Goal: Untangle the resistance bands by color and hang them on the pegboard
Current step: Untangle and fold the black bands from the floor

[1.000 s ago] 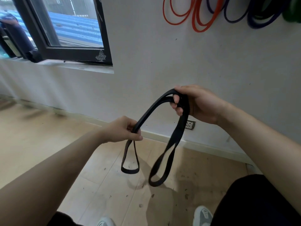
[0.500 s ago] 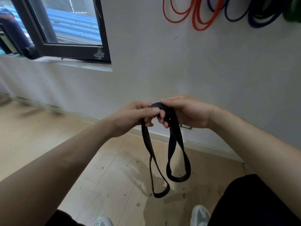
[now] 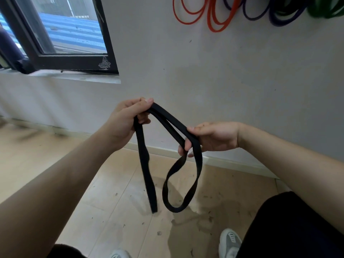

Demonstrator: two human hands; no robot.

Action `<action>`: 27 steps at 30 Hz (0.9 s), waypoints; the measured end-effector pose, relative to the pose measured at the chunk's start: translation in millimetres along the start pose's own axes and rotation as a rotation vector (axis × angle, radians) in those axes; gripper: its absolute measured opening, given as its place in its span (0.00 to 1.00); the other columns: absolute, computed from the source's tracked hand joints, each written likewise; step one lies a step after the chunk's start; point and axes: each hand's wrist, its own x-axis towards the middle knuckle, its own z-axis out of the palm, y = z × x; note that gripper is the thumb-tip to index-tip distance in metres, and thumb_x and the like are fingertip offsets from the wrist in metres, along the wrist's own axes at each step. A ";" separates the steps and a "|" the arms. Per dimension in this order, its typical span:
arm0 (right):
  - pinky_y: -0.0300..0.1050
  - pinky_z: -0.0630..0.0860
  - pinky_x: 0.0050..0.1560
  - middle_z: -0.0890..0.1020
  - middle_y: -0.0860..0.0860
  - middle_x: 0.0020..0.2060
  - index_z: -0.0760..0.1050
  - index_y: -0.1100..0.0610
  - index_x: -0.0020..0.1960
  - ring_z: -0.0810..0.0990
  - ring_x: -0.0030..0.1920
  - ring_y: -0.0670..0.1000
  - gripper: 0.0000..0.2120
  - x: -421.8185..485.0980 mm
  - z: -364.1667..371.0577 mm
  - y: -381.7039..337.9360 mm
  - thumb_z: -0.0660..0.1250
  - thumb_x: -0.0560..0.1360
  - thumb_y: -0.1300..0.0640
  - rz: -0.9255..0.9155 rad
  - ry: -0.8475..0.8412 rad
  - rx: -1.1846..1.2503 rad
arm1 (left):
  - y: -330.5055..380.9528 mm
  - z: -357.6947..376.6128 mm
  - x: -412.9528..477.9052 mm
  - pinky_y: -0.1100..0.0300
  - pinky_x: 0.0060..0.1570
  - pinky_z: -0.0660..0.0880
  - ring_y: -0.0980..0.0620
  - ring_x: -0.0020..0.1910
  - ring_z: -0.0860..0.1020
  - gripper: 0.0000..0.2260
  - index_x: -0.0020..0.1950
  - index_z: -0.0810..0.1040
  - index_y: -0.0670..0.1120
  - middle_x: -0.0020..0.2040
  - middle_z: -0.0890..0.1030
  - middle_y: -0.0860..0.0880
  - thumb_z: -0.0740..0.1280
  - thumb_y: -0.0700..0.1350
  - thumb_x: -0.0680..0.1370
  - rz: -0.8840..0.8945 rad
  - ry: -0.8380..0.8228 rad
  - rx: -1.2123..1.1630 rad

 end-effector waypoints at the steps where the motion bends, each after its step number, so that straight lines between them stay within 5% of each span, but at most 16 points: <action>1: 0.54 0.71 0.69 0.83 0.54 0.56 0.85 0.56 0.48 0.79 0.61 0.53 0.22 0.6 1.4 -0.6 0.55 0.82 0.47 -0.002 0.000 -0.011 | -0.1 -1.4 -0.2 0.58 0.45 0.66 0.55 0.31 0.63 0.11 0.44 0.78 0.43 0.30 0.64 0.53 0.66 0.49 0.79 0.002 0.007 -0.007; 15: 0.49 0.76 0.61 0.83 0.56 0.50 0.83 0.62 0.52 0.80 0.51 0.56 0.15 -7.0 -4.1 -8.4 0.62 0.80 0.53 -0.215 0.073 0.132 | -12.3 -33.6 -3.4 0.53 0.51 0.69 0.53 0.32 0.67 0.15 0.37 0.73 0.43 0.31 0.65 0.50 0.71 0.54 0.71 -0.038 0.045 0.119; 22: 0.48 0.73 0.55 0.78 0.56 0.38 0.79 0.61 0.38 0.75 0.39 0.54 0.17 -15.4 0.4 -20.6 0.58 0.81 0.57 -0.282 0.243 0.142 | -28.9 -30.1 -8.9 0.51 0.53 0.74 0.45 0.41 0.80 0.15 0.39 0.82 0.42 0.38 0.81 0.40 0.63 0.52 0.74 -0.220 -0.307 0.270; 27: 0.48 0.73 0.52 0.76 0.54 0.34 0.74 0.60 0.34 0.72 0.37 0.54 0.18 -14.4 12.0 -32.5 0.57 0.81 0.58 -0.344 0.308 0.101 | -23.6 -3.7 -7.5 0.54 0.51 0.76 0.46 0.42 0.80 0.17 0.47 0.80 0.39 0.38 0.81 0.43 0.71 0.53 0.70 -0.186 -0.436 0.287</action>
